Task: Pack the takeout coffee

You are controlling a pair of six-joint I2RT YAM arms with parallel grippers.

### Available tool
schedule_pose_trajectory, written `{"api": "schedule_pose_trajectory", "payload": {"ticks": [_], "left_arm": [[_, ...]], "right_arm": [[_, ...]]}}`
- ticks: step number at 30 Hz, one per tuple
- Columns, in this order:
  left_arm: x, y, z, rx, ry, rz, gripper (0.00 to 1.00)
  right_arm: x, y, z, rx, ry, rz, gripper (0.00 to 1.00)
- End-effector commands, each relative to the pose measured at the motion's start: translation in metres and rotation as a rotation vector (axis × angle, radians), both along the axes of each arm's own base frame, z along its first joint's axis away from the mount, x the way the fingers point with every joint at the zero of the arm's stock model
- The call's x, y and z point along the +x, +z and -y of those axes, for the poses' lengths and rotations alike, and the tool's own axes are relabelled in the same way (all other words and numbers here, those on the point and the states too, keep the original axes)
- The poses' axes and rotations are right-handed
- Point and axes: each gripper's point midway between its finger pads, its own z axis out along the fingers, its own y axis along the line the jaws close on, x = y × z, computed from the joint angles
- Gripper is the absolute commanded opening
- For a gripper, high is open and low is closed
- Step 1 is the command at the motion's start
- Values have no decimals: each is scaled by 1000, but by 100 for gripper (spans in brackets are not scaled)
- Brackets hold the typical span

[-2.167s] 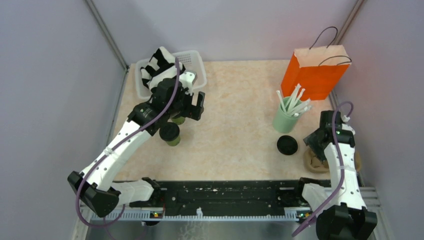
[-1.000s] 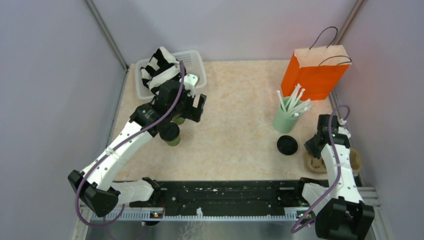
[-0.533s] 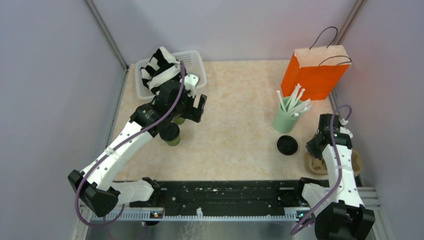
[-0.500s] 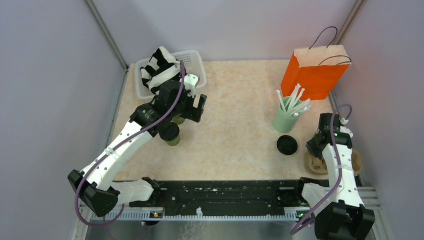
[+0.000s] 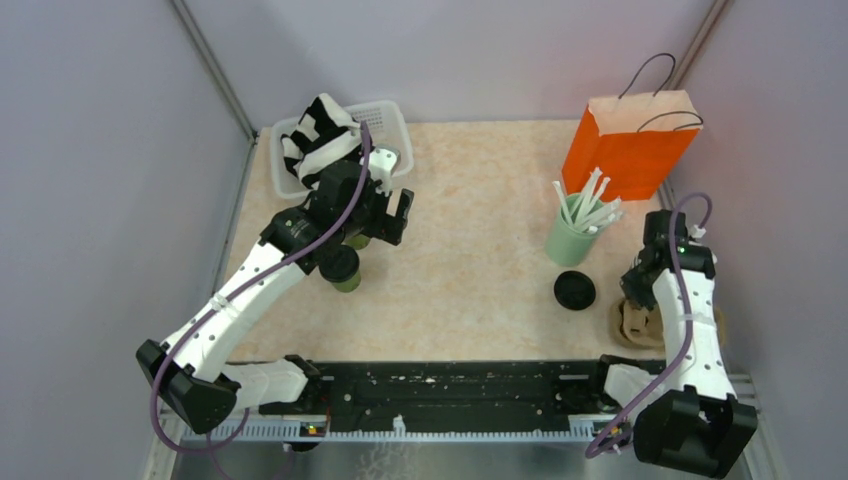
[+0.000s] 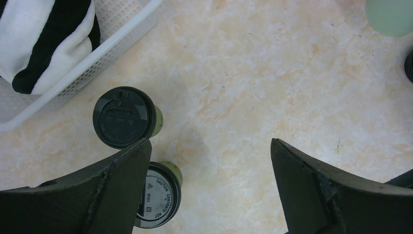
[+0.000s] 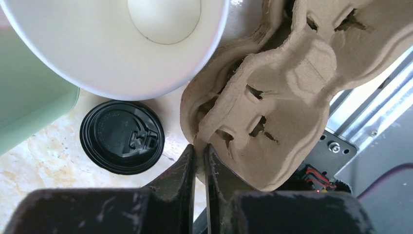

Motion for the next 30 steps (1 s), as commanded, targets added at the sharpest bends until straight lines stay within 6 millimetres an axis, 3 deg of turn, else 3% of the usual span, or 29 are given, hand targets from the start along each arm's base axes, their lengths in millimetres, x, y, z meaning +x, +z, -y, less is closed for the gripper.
{"api": "schedule_pose_trajectory", "payload": {"ticks": [1,6,12,18,21,25,30], "left_arm": [[6,11,6,-14,-19,48,98],[9,11,7,-11,-17,50,98],[10,10,10,-13,-20,42,98],[15,13,14,-13,-18,36,98],[20,21,18,-22,-14,39,98],[27,38,31,-77,-25,39,98],[21,62,56,-306,-110,-55,98]], "right_arm": [[-15,23,10,-47,-53,-35,0],[-26,39,14,-79,-67,-52,0],[-26,64,20,-120,-59,-26,0],[-30,98,21,-143,-61,23,0],[-30,129,22,-165,-39,84,0],[-22,190,21,-233,77,245,0],[13,278,0,-304,335,589,0]]}}
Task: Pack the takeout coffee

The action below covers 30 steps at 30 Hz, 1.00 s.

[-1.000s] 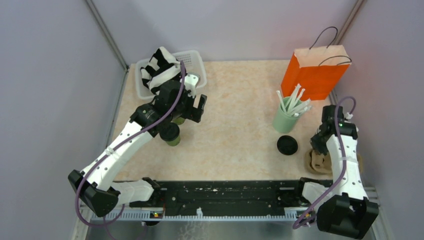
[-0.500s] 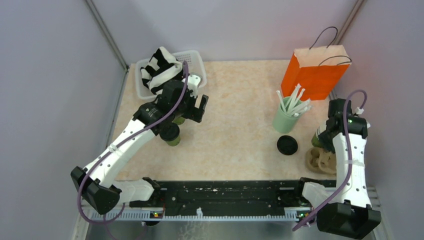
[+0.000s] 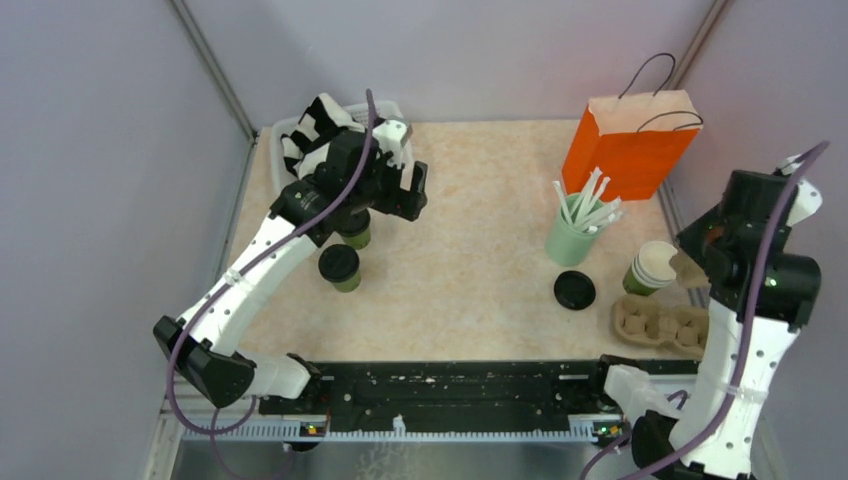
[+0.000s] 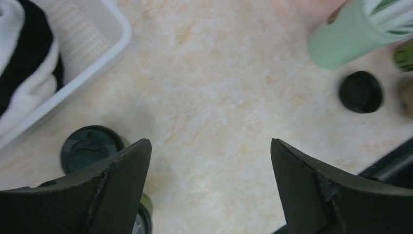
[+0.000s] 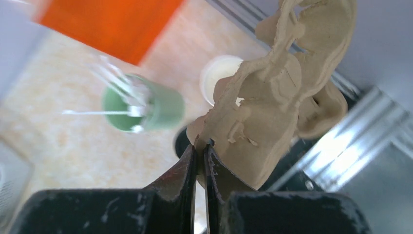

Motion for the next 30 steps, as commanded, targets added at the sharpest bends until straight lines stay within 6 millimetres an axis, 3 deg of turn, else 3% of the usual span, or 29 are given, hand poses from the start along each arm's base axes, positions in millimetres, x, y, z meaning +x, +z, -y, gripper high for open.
{"api": "schedule_pose_trajectory", "payload": {"ticks": [1,4,8,10,13,18,21,26,30], "left_arm": [[-8,42,30,-284,-113,-70,98],[-22,64,47,-502,-240,-151,98],[-54,92,68,-729,-452,-225,96],[-66,105,72,-786,-519,-234,97],[-72,125,75,-866,-556,-234,96],[-71,148,88,-968,-539,-183,81],[-57,146,101,-841,-407,-88,75],[-46,135,108,-615,-225,83,62],[-41,132,117,-522,-182,174,55]], "right_arm": [[30,76,-26,-86,286,284,0],[75,101,-69,72,482,491,0],[122,135,-111,335,584,735,0],[136,153,-136,340,637,770,0],[156,161,-183,367,706,730,0],[169,151,-247,485,717,666,0],[172,133,-273,552,691,601,0],[171,109,-302,633,659,524,0],[173,94,-304,660,626,492,0]]}}
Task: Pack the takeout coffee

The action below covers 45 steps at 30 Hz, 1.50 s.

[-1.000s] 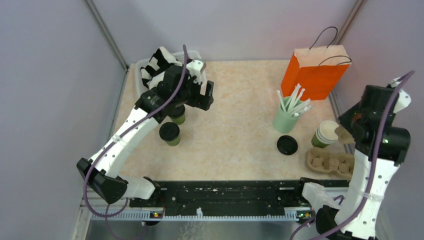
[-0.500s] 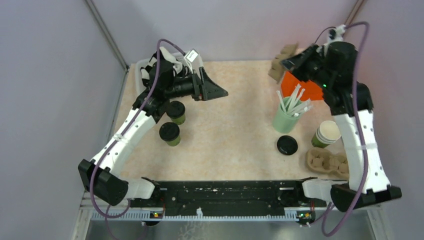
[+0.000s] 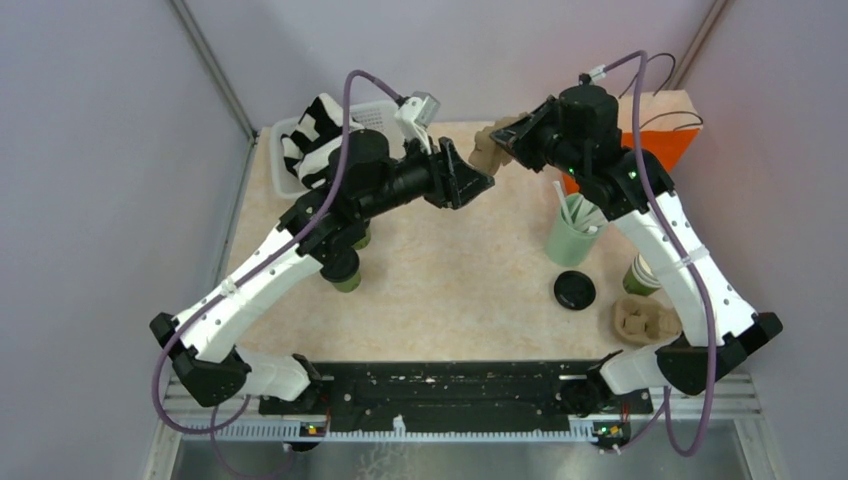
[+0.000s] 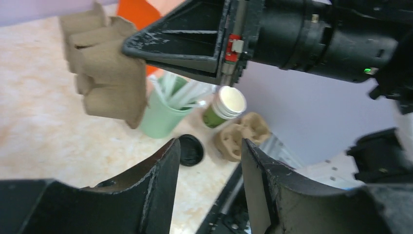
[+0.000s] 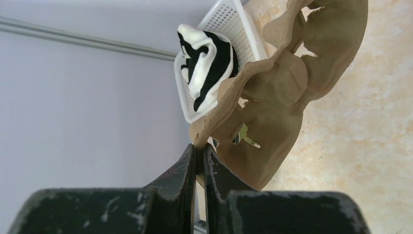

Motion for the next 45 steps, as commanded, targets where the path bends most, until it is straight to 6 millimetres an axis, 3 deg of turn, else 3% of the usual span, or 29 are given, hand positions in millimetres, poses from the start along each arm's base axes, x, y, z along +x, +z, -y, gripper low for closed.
{"api": "schedule_pose_trajectory", "payload": {"ticks": [1,11,14,31,39,45], "left_arm": [[34,-8,-11,159,234,151,54],[53,-15,15,239,327,252,39],[58,-16,17,251,346,247,33],[62,-27,32,287,347,232,19],[70,-34,33,353,422,236,20],[77,-35,26,411,514,236,12]], "right_arm": [[2,9,2,77,-67,0,0],[1,6,-3,93,-43,-13,0],[-1,5,-5,96,-29,-19,0],[-8,6,-4,111,-15,-18,0],[-9,7,-2,111,-25,-17,0],[-11,9,3,106,-41,-11,0]]}}
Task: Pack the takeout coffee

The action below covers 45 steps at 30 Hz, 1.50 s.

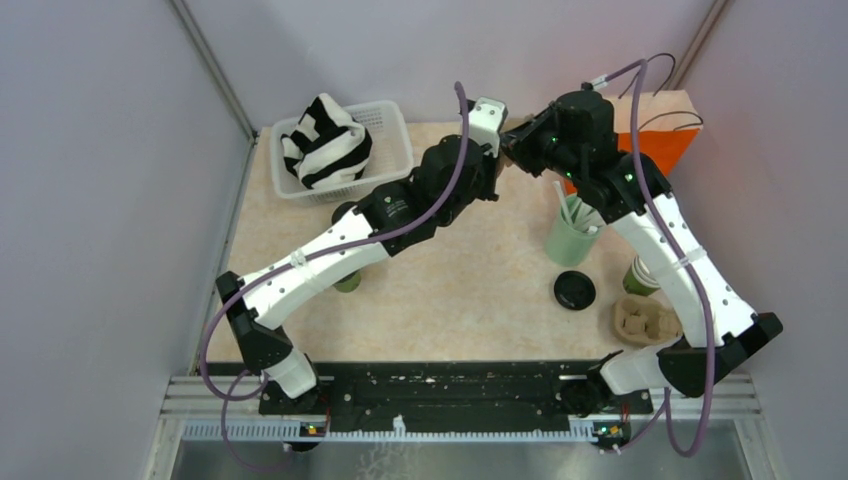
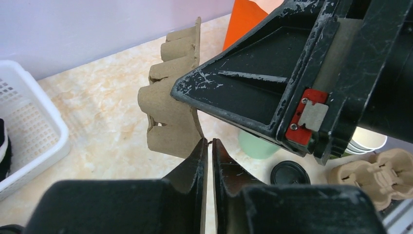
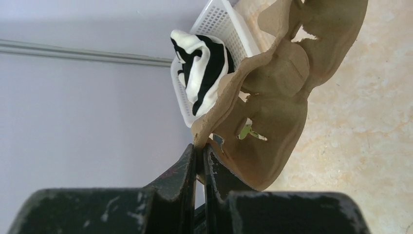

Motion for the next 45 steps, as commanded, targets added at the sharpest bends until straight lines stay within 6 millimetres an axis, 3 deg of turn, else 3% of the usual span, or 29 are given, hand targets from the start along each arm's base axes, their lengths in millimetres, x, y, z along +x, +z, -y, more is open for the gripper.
{"api": "schedule_pose_trajectory", "payload": {"ticks": [1,3,7,15,17,19,24,41,45], "left_arm": [[11,14,-9,14,99,42,12],[11,15,-11,22,110,49,11],[13,15,-16,42,146,57,0],[8,21,-19,25,126,69,1],[3,21,-17,10,94,71,22],[-1,22,-16,-9,67,69,36],[-5,31,-24,-46,82,68,44],[14,27,-16,32,112,93,37],[17,23,-17,53,122,92,25]], "right_arm": [[-14,24,2,51,16,54,0],[-15,25,2,51,16,57,0],[-15,26,4,51,11,60,0],[-14,27,5,52,-1,65,0],[-13,27,5,51,-5,63,0],[-11,27,5,50,-9,62,0],[-9,24,4,48,-12,51,0],[-8,20,-10,55,4,34,0],[-9,22,-12,53,3,35,0]]}}
